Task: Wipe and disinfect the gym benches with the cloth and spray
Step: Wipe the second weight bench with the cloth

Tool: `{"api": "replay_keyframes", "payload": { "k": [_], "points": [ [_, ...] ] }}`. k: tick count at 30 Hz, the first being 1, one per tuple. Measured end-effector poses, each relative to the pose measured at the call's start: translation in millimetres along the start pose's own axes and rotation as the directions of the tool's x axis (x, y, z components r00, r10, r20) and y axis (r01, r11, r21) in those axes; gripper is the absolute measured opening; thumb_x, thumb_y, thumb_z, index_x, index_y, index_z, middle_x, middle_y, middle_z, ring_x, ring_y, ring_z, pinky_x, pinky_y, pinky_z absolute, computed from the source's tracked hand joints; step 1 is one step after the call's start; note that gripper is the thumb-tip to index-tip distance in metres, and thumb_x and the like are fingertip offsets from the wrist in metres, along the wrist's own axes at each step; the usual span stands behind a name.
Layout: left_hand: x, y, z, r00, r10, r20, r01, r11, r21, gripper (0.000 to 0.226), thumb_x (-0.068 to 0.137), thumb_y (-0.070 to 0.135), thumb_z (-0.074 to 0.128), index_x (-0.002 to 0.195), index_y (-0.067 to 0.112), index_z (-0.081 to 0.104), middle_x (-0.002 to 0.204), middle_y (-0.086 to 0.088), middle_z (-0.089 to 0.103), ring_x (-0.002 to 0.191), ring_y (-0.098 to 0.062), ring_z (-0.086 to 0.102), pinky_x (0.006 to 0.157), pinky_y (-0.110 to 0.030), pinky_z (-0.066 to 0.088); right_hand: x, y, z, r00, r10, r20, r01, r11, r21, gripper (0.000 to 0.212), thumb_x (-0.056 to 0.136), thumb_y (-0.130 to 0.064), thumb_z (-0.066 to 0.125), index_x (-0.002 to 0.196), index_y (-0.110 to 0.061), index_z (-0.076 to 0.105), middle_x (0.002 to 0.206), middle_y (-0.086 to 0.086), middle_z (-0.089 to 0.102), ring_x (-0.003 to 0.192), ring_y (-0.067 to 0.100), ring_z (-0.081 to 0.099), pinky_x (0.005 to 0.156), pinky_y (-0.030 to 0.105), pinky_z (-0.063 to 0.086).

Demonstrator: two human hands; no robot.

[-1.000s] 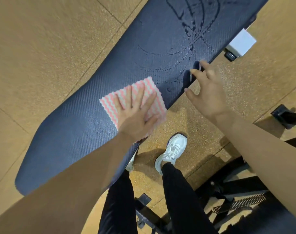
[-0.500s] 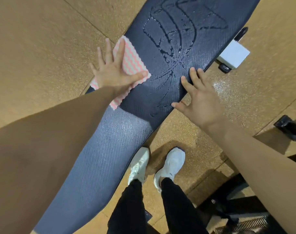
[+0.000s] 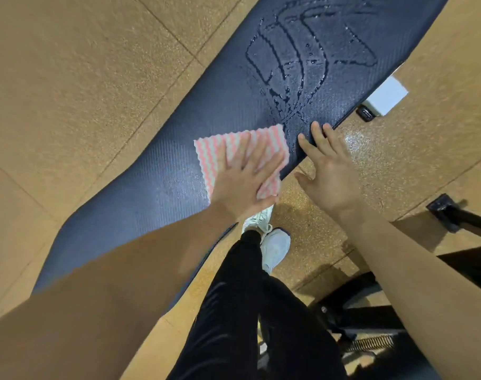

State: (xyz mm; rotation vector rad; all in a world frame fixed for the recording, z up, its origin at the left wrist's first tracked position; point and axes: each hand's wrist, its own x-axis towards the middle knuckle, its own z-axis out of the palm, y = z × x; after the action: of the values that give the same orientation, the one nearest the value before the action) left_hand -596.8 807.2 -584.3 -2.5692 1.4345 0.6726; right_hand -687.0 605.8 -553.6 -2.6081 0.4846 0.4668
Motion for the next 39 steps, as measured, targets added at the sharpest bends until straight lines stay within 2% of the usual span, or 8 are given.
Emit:
{"api": "replay_keyframes", "payload": {
  "k": [6, 13, 18, 22, 27, 33, 36, 39],
  "points": [
    [-5.8, -8.9, -3.3, 0.996, 0.081, -0.037, -0.082, 0.996, -0.026, 0.082, 0.095, 0.081, 0.027, 0.164, 0.041, 0.01, 0.174, -0.007, 0.001, 0.158, -0.042, -0.002, 0.121, -0.073, -0.005, 1.5, -6.2, -10.3, 0.998, 0.04, 0.054, -0.041, 0.999, 0.014, 0.073, 0.092, -0.024, 0.069, 0.156, -0.021, 0.035, 0.169, 0.005, 0.016, 0.157, 0.025, 0.008, 0.125, 0.051, 0.02],
    [76.6, -64.9, -51.1, 0.972, -0.232, -0.029, 0.222, 0.955, -0.198, 0.083, 0.092, 0.085, 0.025, 0.162, 0.048, 0.001, 0.174, -0.001, -0.011, 0.158, -0.04, -0.013, 0.116, -0.077, -0.007, 6.0, 0.8, -14.7, 0.995, -0.004, 0.095, 0.003, 1.0, 0.004, 0.068, 0.094, -0.024, 0.068, 0.155, -0.017, 0.039, 0.167, 0.009, 0.021, 0.156, 0.031, 0.014, 0.122, 0.056, 0.025],
    [155.0, -83.9, -87.2, 0.949, -0.312, -0.049, 0.297, 0.934, -0.196, 0.083, 0.092, 0.087, 0.017, 0.161, 0.048, -0.005, 0.174, -0.002, -0.009, 0.159, -0.039, -0.007, 0.116, -0.079, 0.002, 6.2, 5.0, -17.9, 0.996, -0.05, 0.075, 0.051, 0.999, -0.011, 0.066, 0.092, -0.017, 0.067, 0.153, -0.016, 0.042, 0.165, 0.011, 0.028, 0.154, 0.032, 0.02, 0.117, 0.055, 0.035],
    [177.3, -71.0, -98.8, 0.964, -0.256, -0.064, 0.241, 0.953, -0.184, 0.083, 0.093, 0.086, 0.012, 0.163, 0.044, -0.005, 0.174, -0.006, -0.005, 0.159, -0.04, -0.004, 0.117, -0.078, 0.003, 15.3, 14.7, -31.4, 0.99, -0.117, 0.083, 0.115, 0.993, 0.034, 0.05, 0.092, -0.019, 0.067, 0.141, -0.014, 0.059, 0.156, 0.01, 0.045, 0.147, 0.032, 0.037, 0.116, 0.049, 0.039],
    [157.2, -28.0, -82.7, 0.986, -0.145, -0.085, 0.127, 0.975, -0.185, 0.079, 0.097, 0.08, 0.018, 0.164, 0.041, 0.0, 0.174, -0.006, -0.005, 0.158, -0.042, -0.005, 0.121, -0.073, -0.002, 45.3, 42.7, -67.5, 0.993, 0.086, -0.083, -0.051, 0.935, 0.351, 0.036, 0.089, -0.019, 0.065, 0.123, -0.009, 0.071, 0.128, 0.008, 0.069, 0.122, 0.026, 0.059, 0.105, 0.043, 0.05],
    [115.7, 41.9, -48.2, 0.994, 0.049, -0.1, -0.055, 0.997, -0.059, 0.079, 0.1, 0.075, 0.027, 0.165, 0.037, 0.004, 0.174, -0.007, -0.002, 0.159, -0.042, -0.004, 0.121, -0.072, 0.003, 80.2, 94.5, -87.7, 0.985, 0.129, -0.118, -0.102, 0.973, 0.206, 0.064, 0.089, -0.021, 0.071, 0.148, -0.01, 0.049, 0.161, 0.013, 0.034, 0.147, 0.031, 0.033, 0.121, 0.046, 0.03],
    [112.7, 38.9, -41.3, 0.972, 0.131, -0.195, -0.147, 0.987, -0.069, 0.07, 0.103, 0.067, 0.034, 0.164, 0.034, 0.023, 0.173, -0.007, 0.014, 0.159, -0.041, 0.009, 0.122, -0.072, 0.008, 87.0, 111.7, -89.0, 0.993, 0.09, -0.076, -0.079, 0.988, 0.133, 0.063, 0.094, -0.022, 0.068, 0.151, -0.011, 0.045, 0.163, 0.009, 0.032, 0.152, 0.028, 0.027, 0.122, 0.049, 0.029],
    [127.3, 24.6, -50.3, 0.971, 0.158, -0.177, -0.167, 0.985, -0.033, 0.07, 0.102, 0.07, 0.032, 0.164, 0.037, 0.022, 0.173, -0.005, 0.013, 0.159, -0.039, 0.007, 0.123, -0.07, 0.004, 87.8, 120.6, -92.0, 0.997, 0.049, -0.063, -0.043, 0.995, 0.094, 0.057, 0.096, -0.022, 0.065, 0.15, -0.013, 0.047, 0.163, 0.004, 0.035, 0.152, 0.023, 0.026, 0.123, 0.045, 0.029]
  ]
}}
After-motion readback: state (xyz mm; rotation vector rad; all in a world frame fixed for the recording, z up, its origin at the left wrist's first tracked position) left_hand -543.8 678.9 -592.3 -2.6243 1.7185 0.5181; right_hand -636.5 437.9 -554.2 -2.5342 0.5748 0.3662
